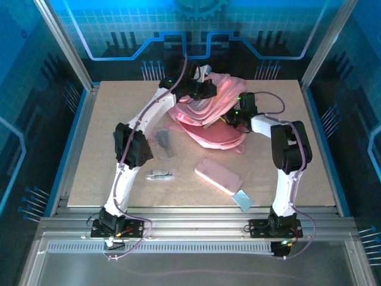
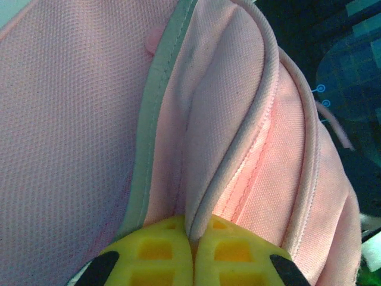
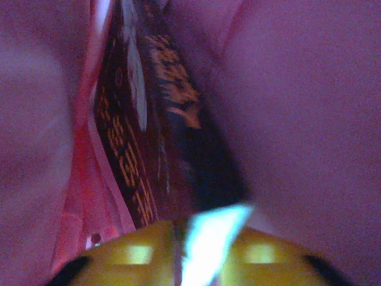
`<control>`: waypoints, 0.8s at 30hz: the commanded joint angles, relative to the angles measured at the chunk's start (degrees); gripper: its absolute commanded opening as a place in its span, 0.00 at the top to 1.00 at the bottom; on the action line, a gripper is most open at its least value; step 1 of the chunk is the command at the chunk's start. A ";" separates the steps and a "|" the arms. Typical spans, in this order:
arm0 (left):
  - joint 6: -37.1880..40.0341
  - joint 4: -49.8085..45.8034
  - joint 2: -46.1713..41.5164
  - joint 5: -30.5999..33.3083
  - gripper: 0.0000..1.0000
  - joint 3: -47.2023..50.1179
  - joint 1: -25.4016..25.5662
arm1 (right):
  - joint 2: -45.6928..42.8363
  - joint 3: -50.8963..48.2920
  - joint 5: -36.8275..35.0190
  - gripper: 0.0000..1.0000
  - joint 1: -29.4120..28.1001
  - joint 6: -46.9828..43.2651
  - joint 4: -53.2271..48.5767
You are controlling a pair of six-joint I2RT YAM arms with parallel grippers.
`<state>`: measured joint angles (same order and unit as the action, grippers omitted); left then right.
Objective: Pack books, pencil case, and school supplies into a backpack
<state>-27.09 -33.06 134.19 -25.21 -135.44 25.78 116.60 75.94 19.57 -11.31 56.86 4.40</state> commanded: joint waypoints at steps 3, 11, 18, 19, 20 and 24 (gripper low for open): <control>-0.70 4.32 -3.98 -0.64 1.00 -0.66 0.77 | -5.25 6.70 -6.20 0.08 -1.13 -9.20 -22.20; -1.09 4.38 -3.36 -0.35 1.00 -0.61 0.45 | -11.69 9.33 -16.13 0.00 -1.34 -16.89 -36.97; -2.36 5.16 -3.65 -0.89 1.00 -0.29 0.50 | -9.88 15.72 -20.04 0.06 -2.67 -23.51 -45.98; -2.39 5.15 -3.80 -0.94 1.00 -0.13 0.47 | -10.31 15.38 -19.61 0.09 -2.62 -24.08 -45.73; -2.44 5.15 -3.93 -0.95 1.00 -0.02 0.50 | -10.88 14.81 -19.09 0.10 -2.71 -24.56 -45.56; -2.19 5.33 -4.07 -0.36 1.00 0.87 0.50 | -16.54 11.24 -15.77 0.15 -2.66 -27.28 -47.13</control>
<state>-28.58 -31.07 134.17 -24.71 -134.89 26.00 106.10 88.38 2.13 -13.19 33.56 -39.68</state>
